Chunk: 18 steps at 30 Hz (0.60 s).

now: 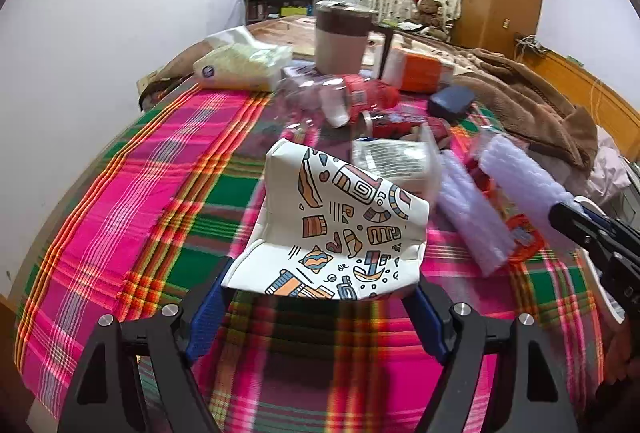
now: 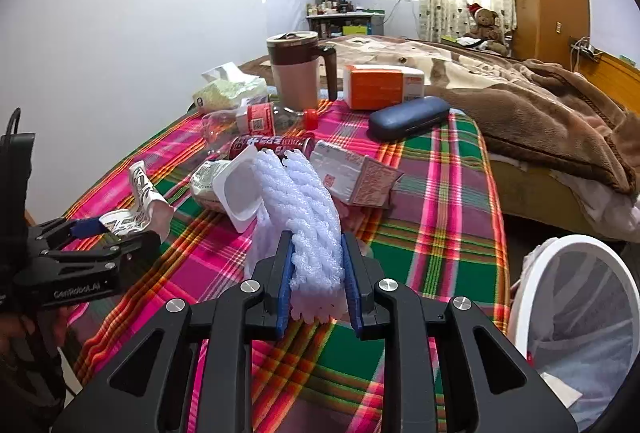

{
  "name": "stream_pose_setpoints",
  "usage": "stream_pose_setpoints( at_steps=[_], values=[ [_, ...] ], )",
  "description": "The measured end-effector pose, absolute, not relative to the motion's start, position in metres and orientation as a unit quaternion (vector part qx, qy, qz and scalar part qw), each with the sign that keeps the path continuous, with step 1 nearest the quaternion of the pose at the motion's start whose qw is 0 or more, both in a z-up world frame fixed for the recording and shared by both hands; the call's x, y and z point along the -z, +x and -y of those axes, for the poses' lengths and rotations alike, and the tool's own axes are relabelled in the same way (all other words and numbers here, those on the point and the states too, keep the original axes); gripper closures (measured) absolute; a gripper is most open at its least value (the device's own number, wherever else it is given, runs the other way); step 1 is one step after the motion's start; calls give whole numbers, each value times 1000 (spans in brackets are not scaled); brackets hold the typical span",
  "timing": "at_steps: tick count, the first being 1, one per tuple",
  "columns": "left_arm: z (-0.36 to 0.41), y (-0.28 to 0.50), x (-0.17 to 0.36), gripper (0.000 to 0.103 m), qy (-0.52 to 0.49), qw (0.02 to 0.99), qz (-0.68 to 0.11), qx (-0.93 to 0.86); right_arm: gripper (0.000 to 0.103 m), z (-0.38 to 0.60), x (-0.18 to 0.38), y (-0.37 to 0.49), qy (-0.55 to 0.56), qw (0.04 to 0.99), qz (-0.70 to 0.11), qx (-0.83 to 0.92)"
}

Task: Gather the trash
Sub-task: 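Carry the paper wrapper and foam mesh over the wastebasket with both tools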

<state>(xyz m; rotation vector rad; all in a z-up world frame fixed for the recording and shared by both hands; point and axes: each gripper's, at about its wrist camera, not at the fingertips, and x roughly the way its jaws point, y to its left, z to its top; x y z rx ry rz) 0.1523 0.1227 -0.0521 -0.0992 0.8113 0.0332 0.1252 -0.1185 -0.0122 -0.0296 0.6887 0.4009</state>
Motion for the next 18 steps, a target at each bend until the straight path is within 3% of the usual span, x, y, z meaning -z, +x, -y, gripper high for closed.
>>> stream_pose_setpoints(
  at_steps=[18],
  values=[
    [-39,134,0,23,-12,937,-342,68,79,176,-21,94,-3,956,-271,-112]
  ],
)
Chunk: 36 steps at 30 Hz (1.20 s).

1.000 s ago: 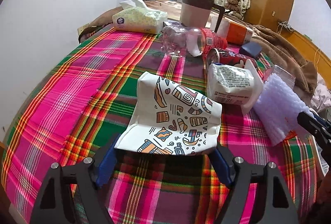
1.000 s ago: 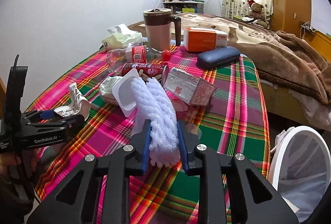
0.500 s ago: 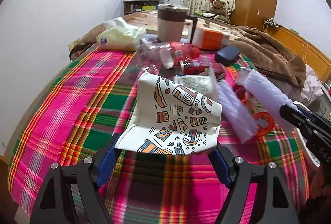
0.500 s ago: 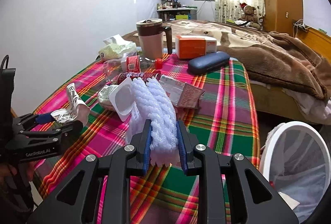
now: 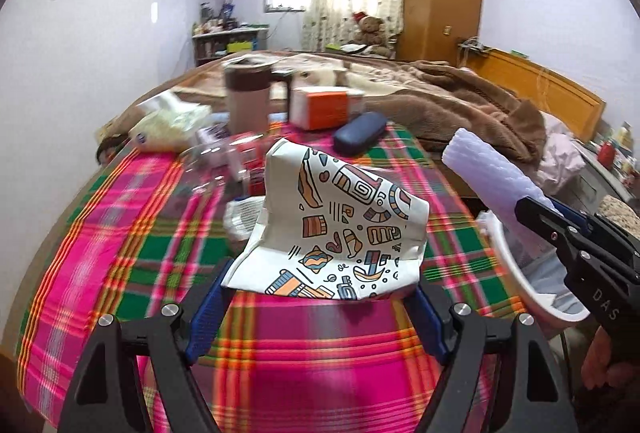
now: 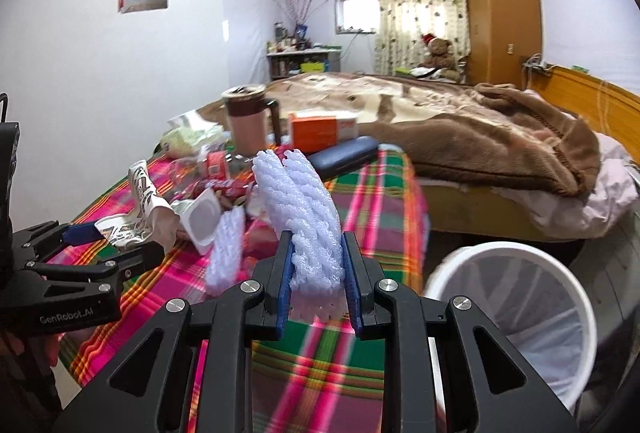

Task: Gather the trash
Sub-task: 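Carry the paper wrapper and foam mesh over the wastebasket with both tools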

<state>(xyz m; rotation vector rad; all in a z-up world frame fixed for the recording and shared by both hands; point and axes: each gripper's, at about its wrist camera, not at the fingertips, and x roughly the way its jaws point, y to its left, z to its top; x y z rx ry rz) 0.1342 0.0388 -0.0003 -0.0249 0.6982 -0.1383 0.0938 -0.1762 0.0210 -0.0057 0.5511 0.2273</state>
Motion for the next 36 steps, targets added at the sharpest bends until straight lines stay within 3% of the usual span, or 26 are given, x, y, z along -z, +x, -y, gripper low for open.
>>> stream_pose_setpoints(
  at_steps=[23,36],
  values=[
    [123,136,-29,23,40,926,-308,216,79,270,-23,78,25,965,-258,31],
    [190,151,-6,23,65,904,-331,263,79,310,-4,76,52,952,-289,83]
  ],
)
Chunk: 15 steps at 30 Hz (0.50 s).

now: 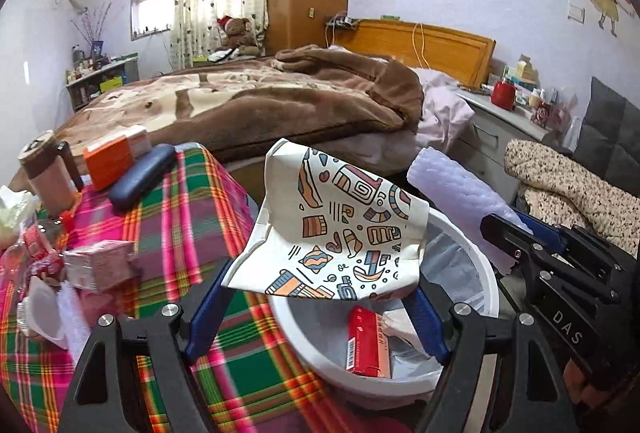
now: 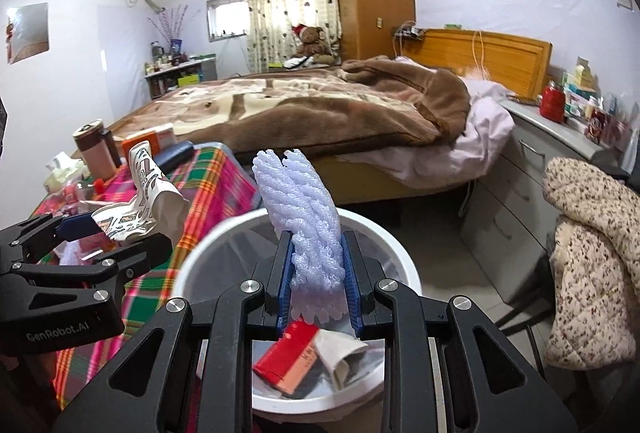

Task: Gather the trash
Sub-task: 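Carry the paper wrapper and foam mesh over the wastebasket with both tools, then open both tools to drop the wrapper and foam mesh into the wastebasket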

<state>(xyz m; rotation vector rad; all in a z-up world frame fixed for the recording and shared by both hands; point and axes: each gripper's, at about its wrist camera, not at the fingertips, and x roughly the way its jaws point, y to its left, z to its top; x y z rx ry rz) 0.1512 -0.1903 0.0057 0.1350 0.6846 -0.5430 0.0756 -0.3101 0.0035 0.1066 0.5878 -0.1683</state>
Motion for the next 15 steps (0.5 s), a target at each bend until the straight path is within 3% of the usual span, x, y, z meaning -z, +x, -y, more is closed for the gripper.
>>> stream_pose_setpoints(
  at_steps=[15],
  values=[
    [215,168,19,23,79,889,-358,273,79,331,19,86,61,932,-341,105]
  ],
)
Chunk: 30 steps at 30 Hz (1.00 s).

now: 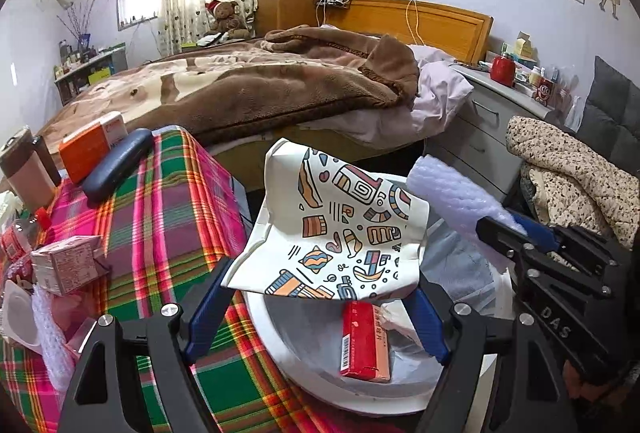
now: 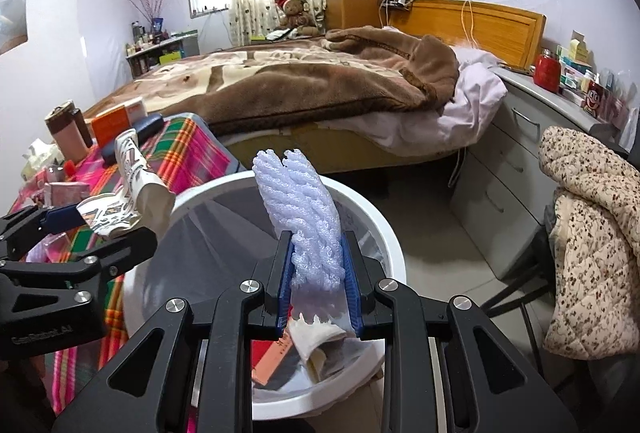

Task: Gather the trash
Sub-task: 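Open both tools to drop the wrapper and foam mesh into the wastebasket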

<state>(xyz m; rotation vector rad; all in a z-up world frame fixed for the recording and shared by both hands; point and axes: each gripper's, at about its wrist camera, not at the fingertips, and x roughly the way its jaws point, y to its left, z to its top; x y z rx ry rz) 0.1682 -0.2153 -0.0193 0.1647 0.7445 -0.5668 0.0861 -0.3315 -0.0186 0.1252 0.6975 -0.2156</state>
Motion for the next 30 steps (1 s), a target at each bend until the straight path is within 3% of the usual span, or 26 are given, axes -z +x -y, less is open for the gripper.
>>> stream_pose_setpoints(
  at_steps=[4,12,30],
  values=[
    [215,168,18,19,76,889,-355,280,77,331,20,87,57,930,-348,103],
    [203,169,15,15,61,891,-358,272,47,330,17,84,55,931,-347,103],
    [156,154,-13,14,34,915,-327,233,46,306,-2,82,46,944,-316,85]
  ],
)
